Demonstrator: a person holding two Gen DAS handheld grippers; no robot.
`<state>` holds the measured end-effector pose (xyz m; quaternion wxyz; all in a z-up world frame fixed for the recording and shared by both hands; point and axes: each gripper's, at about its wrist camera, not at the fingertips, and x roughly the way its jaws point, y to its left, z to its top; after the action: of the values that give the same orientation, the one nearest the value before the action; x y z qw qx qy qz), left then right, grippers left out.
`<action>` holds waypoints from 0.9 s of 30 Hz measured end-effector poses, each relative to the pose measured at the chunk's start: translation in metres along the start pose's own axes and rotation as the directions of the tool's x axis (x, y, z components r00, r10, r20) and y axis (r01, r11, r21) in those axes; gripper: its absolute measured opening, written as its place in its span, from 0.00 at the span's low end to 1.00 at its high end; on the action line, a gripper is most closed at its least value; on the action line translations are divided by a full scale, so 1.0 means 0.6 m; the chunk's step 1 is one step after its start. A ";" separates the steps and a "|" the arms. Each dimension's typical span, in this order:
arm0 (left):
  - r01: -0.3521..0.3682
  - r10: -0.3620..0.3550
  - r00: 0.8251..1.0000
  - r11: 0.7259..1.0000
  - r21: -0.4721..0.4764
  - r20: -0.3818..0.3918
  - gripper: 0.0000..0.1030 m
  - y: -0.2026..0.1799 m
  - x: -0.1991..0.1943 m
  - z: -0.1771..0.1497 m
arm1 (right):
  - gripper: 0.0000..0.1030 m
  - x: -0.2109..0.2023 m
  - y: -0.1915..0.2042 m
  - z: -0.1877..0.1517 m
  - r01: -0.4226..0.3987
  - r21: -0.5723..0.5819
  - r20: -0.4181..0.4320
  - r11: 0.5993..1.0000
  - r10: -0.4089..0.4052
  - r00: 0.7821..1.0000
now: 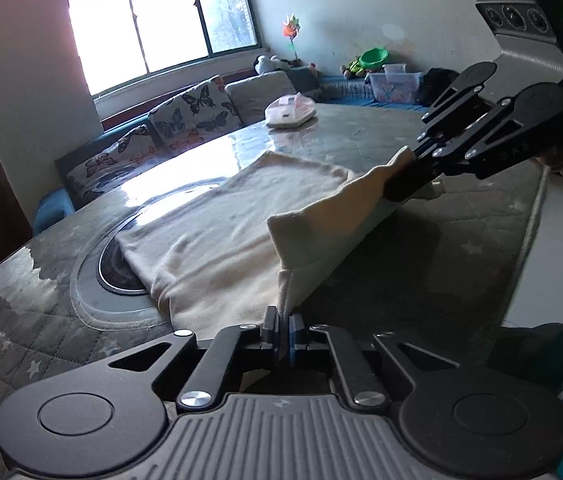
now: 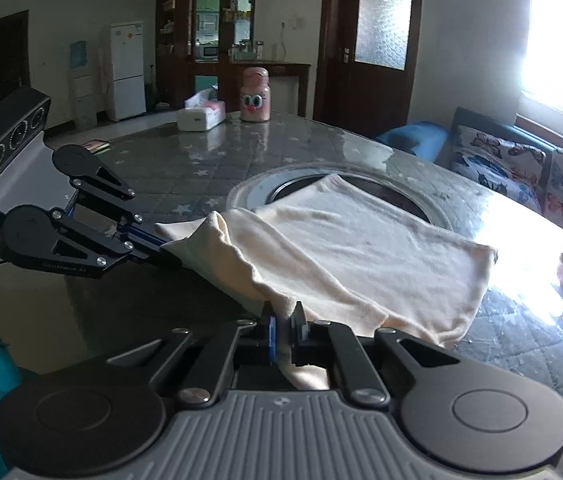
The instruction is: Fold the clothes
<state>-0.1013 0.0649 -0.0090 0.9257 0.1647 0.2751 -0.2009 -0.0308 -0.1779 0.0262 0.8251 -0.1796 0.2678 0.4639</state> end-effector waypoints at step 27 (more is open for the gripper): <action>-0.023 0.026 0.998 0.998 -0.060 0.063 0.05 0.082 0.074 0.128 | 0.05 0.010 -0.100 0.113 0.088 0.047 -0.045 0.995 -0.086 0.995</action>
<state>-0.0103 0.0631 0.0358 0.9408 0.1339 0.2494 -0.1864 0.0422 -0.1673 0.0792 0.8427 -0.1809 0.2888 0.4169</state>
